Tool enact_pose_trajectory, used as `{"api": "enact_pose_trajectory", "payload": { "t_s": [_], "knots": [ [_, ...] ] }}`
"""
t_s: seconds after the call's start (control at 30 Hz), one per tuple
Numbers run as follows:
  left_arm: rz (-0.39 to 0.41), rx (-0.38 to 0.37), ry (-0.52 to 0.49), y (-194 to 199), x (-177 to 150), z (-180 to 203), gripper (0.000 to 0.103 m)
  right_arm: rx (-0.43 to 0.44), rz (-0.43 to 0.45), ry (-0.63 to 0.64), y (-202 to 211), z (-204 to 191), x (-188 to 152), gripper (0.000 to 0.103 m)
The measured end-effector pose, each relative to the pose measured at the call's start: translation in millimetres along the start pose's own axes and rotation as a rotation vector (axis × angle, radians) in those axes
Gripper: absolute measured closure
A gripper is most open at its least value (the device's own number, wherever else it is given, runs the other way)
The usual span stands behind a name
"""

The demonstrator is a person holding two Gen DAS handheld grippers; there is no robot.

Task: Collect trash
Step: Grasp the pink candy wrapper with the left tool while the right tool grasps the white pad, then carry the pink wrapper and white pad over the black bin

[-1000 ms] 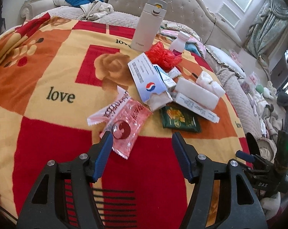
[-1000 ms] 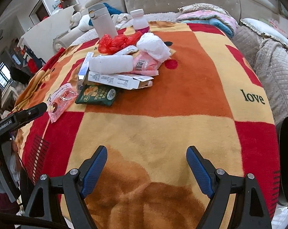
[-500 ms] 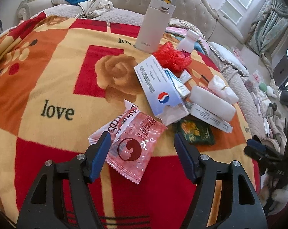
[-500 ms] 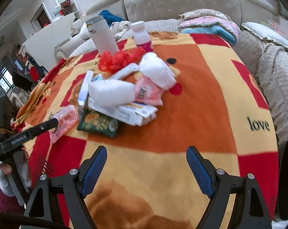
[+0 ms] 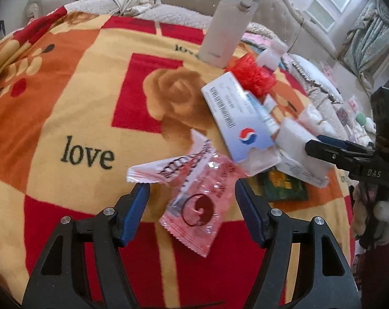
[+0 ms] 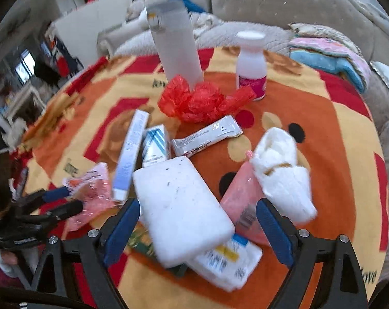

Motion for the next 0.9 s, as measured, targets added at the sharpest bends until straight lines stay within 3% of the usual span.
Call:
{"api": "enact_pose_trajectory", "payload": {
  "t_s": [0.1,0.17,0.2,0.23,0.27,0.3,0.53,0.9],
  "knots": [
    [0.008,-0.003,-0.009,-6.0,-1.4,0.3,0.036,0.007,-0.011,0.011,-8.4,-0.9,-5.4,0.014],
    [0.014,0.003,-0.023,-6.4,-3.0,2.6,0.039,0.019,-0.003,0.045,-5.6,-9.4,-11.7,0.035],
    [0.016,0.000,-0.031,-6.0,-4.1,4.5,0.056,0.017,-0.005,0.053,-4.6,-12.1,-14.1,0.042],
    [0.016,0.005,-0.039,-5.3,-4.9,5.7,0.066,0.002,0.006,0.064,-0.7,-15.5,-18.8,0.042],
    [0.013,0.009,-0.050,-4.9,-6.1,7.3,0.083,0.002,0.006,0.064,-0.7,-15.5,-18.8,0.043],
    [0.004,0.004,-0.057,-4.4,-8.1,8.7,0.088,0.007,0.016,0.066,3.9,-18.1,-22.0,0.043],
    [0.063,-0.015,-0.065,26.9,-16.1,14.5,0.092,0.051,0.097,0.050,42.0,-32.9,-39.7,0.043],
    [0.105,-0.068,-0.091,69.3,-41.4,47.8,0.093,0.047,0.142,0.003,78.9,-32.4,-85.6,0.042]
  ]
}}
Point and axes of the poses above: each gripper's, at about its wrist camera, not at the fingertips, and y roughly against the way its jaws point, z to its right, x to its top, the point moved 8 cm from there along -y, roughly the way its jaws point, and after that the axes turned 7 degrees about x, right-handed, at the moved point
